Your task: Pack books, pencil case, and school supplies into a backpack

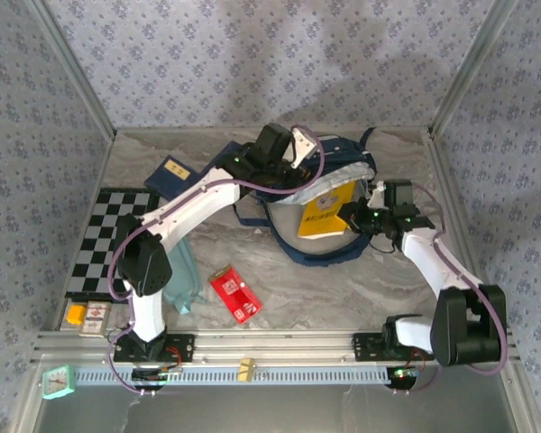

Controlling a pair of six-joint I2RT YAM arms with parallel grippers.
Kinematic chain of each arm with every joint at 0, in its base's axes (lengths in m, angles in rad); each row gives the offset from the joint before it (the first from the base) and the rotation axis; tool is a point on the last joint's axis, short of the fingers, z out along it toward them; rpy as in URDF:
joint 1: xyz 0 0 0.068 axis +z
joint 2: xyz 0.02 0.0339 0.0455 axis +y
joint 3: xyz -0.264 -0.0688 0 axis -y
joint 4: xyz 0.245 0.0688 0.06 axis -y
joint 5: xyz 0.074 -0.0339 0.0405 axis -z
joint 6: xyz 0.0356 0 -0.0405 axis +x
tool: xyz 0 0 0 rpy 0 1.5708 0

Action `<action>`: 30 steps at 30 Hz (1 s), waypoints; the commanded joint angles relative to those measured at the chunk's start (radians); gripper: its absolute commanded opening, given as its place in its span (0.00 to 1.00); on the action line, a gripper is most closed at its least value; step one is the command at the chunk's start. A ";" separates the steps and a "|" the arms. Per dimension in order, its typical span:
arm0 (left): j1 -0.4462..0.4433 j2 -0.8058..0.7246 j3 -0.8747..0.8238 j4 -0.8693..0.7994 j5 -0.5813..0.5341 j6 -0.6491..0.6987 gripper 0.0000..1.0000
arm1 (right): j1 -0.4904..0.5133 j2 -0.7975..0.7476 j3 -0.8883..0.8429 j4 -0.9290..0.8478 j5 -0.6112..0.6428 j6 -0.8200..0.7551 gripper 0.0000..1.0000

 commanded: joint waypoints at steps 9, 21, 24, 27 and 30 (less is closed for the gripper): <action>0.028 -0.083 -0.033 0.166 0.149 -0.069 0.00 | 0.032 0.256 0.076 0.209 0.051 -0.059 0.12; 0.044 -0.084 -0.048 0.171 0.177 -0.081 0.00 | 0.048 0.094 0.106 -0.182 0.295 -0.240 0.58; 0.044 -0.083 -0.057 0.176 0.184 -0.080 0.00 | 0.094 0.016 0.039 -0.192 0.330 -0.198 0.58; 0.044 -0.083 -0.073 0.192 0.196 -0.082 0.00 | 0.149 0.026 -0.016 -0.151 0.293 -0.151 0.52; 0.044 -0.079 -0.080 0.202 0.204 -0.090 0.00 | 0.215 0.036 -0.026 -0.146 0.372 -0.119 0.40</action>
